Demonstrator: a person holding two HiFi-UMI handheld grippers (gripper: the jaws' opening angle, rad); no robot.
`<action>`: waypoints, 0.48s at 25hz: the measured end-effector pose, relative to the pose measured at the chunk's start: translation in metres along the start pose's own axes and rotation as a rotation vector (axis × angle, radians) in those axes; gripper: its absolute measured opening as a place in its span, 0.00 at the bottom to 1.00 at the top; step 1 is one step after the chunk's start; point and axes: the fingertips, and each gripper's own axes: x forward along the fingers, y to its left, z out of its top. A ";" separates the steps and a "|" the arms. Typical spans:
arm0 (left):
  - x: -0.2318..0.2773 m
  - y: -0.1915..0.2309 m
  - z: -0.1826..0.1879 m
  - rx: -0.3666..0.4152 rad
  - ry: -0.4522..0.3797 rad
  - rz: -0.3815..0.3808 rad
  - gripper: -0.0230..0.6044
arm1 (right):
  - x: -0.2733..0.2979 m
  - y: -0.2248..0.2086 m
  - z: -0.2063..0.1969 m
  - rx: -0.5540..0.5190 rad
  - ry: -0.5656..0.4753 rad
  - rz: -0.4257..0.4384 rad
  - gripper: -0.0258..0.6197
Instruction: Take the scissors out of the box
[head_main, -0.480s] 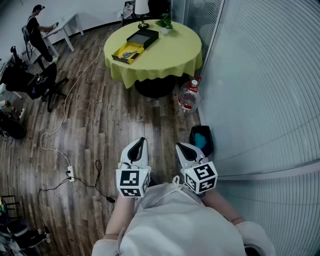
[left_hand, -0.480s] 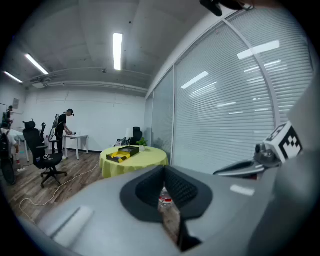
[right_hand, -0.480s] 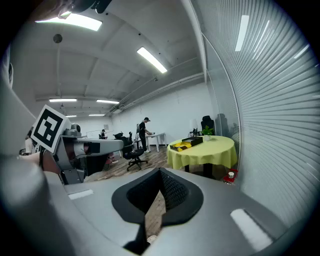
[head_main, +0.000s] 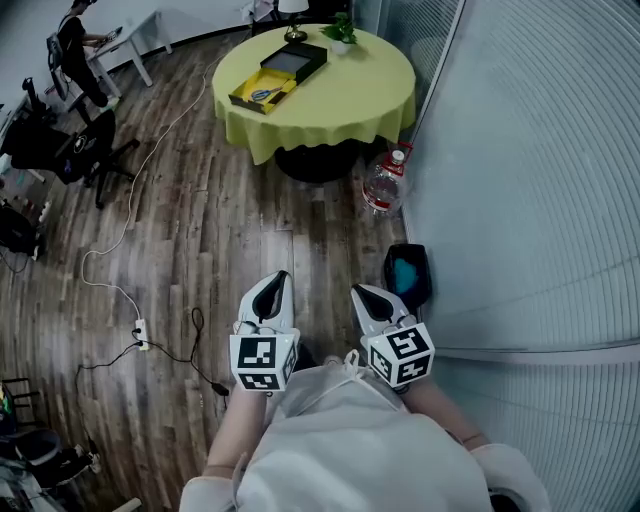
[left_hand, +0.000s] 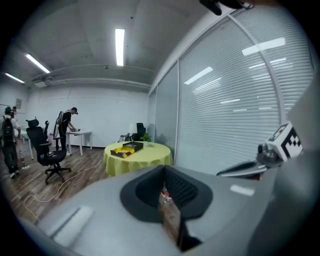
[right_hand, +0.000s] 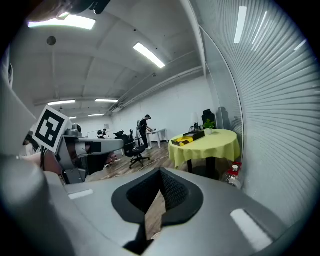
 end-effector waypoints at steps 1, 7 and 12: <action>0.002 0.004 -0.002 -0.007 0.003 0.003 0.05 | 0.003 -0.001 -0.001 0.014 0.003 -0.002 0.04; 0.019 0.032 -0.010 -0.038 0.026 0.007 0.05 | 0.038 -0.007 -0.004 0.050 0.043 -0.013 0.04; 0.040 0.077 0.000 -0.054 0.023 0.024 0.05 | 0.085 -0.003 0.015 0.053 0.048 0.000 0.04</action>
